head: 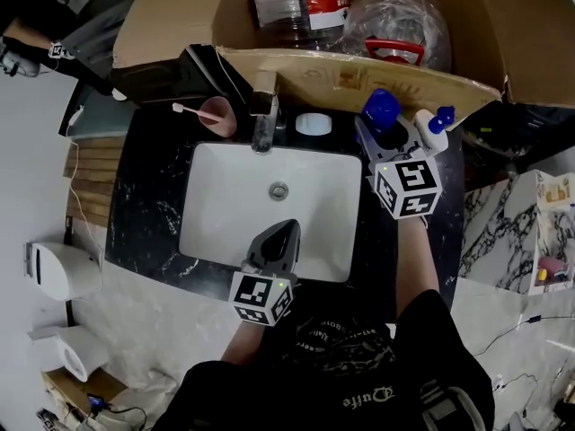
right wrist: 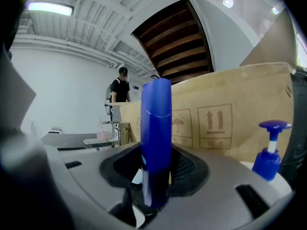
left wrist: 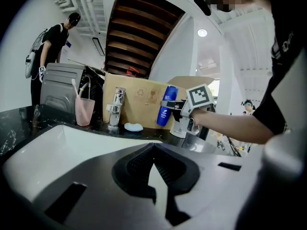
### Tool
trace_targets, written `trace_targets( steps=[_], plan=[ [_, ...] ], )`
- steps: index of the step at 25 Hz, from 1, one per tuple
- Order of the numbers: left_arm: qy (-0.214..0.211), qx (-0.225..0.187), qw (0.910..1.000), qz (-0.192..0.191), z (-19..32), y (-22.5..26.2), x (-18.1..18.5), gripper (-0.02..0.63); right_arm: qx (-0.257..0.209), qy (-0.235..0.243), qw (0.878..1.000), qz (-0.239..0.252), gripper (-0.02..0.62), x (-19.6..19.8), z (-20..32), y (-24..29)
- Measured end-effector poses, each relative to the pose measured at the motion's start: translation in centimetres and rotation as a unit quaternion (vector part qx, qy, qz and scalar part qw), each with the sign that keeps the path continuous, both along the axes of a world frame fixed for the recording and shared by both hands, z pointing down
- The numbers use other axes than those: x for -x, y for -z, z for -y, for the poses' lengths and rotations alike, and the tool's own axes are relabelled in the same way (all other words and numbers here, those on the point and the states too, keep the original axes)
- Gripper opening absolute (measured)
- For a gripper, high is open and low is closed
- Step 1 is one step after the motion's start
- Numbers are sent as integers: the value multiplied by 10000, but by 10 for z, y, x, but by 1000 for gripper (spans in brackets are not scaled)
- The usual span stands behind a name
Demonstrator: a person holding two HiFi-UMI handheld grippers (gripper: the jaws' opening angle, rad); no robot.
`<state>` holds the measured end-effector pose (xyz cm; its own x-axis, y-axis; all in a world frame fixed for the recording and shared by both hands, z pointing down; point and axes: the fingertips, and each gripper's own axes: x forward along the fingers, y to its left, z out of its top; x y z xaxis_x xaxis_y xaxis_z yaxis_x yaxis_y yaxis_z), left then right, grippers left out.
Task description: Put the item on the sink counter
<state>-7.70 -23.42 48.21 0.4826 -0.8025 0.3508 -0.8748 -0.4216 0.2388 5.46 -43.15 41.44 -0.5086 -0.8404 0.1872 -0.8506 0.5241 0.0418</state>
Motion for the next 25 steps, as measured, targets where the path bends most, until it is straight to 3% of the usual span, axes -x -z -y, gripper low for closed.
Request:
trace_targets(
  steps=[13,25],
  plan=[
    [79,306,9994,135,10,-19,1,5,457,132,9988,-70,158,0,23,-56],
    [60,418,9990,168,15,-27,-1,5,282,442,9986,-122,160,3,24,-59]
  ],
)
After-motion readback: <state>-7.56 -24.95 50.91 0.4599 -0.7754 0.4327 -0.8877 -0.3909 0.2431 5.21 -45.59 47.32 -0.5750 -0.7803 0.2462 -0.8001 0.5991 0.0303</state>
